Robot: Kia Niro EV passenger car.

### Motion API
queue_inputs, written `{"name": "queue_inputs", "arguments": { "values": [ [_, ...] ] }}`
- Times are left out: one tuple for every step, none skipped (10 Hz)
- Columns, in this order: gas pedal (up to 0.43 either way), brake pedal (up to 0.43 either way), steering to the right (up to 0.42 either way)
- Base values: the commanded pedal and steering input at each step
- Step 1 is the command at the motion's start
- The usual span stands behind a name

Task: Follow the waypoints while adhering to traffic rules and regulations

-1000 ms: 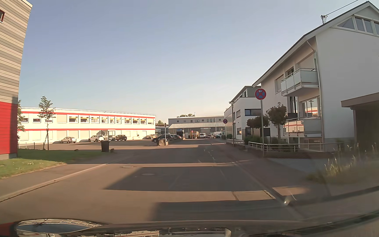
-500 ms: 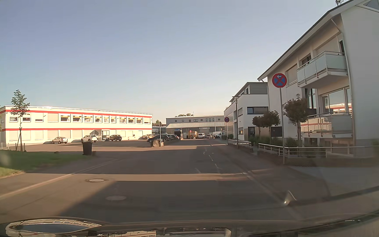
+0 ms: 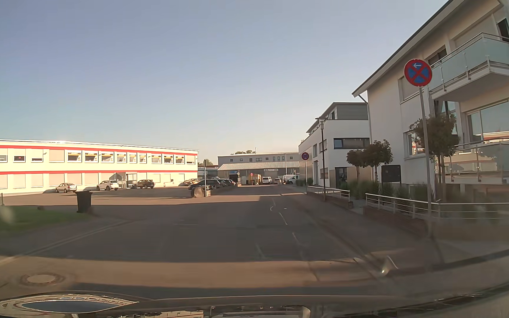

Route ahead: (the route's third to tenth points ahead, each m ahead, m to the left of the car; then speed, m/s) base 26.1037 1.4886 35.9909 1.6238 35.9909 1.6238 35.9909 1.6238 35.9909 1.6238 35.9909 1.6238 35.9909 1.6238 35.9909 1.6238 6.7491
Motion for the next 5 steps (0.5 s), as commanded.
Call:
{"name": "queue_inputs", "arguments": {
  "values": [
    [0.0,0.098,0.009],
    [0.0,0.098,0.008],
    [0.0,0.104,0.007],
    [0.0,0.11,0.008],
    [0.0,0.116,0.008]
  ]
}}
